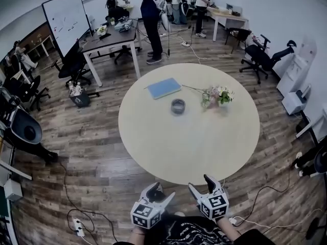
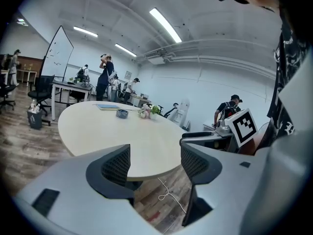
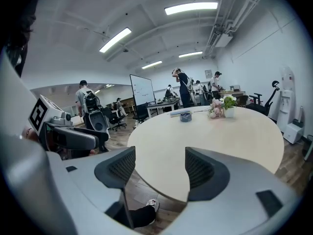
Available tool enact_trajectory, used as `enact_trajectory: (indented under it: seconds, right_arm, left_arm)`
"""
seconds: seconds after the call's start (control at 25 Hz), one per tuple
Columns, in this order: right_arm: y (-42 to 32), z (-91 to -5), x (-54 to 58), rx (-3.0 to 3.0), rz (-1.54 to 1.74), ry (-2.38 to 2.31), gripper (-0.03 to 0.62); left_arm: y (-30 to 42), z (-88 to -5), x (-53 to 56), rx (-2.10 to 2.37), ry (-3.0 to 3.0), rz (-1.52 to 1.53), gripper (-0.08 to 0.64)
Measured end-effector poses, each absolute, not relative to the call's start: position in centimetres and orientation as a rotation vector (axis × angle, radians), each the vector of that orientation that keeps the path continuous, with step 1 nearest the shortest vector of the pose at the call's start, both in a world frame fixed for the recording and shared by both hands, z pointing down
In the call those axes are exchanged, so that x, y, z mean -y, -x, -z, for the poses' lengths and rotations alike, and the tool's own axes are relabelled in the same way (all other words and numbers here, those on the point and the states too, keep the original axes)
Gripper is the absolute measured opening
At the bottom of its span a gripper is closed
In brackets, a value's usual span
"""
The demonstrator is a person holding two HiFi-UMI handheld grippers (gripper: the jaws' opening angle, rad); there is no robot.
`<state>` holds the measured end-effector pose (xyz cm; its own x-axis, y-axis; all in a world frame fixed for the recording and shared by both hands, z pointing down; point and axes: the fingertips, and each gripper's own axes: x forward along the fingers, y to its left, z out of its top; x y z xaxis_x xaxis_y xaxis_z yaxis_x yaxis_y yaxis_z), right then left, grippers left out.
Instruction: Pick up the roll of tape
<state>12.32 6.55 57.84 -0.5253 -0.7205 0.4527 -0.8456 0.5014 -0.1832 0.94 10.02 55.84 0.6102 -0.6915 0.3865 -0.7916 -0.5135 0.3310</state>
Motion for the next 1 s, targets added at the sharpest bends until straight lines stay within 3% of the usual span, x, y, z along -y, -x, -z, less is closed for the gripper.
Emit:
enact_trajectory:
  seconds: [0.48, 1.0]
  right_arm:
    - [-8.4, -56.9, 5.7, 2.370, -0.593, -1.472, 0.308]
    - [-3.3, -57.7, 11.7, 2.311, -0.619, -1.524, 0.308]
  left_arm:
    - [4.0, -54.2, 4.4, 1.073, -2.485, -0.323, 0.327]
    - [7.7, -54.4, 12.4, 0.943, -2.625, -0.385, 0.327]
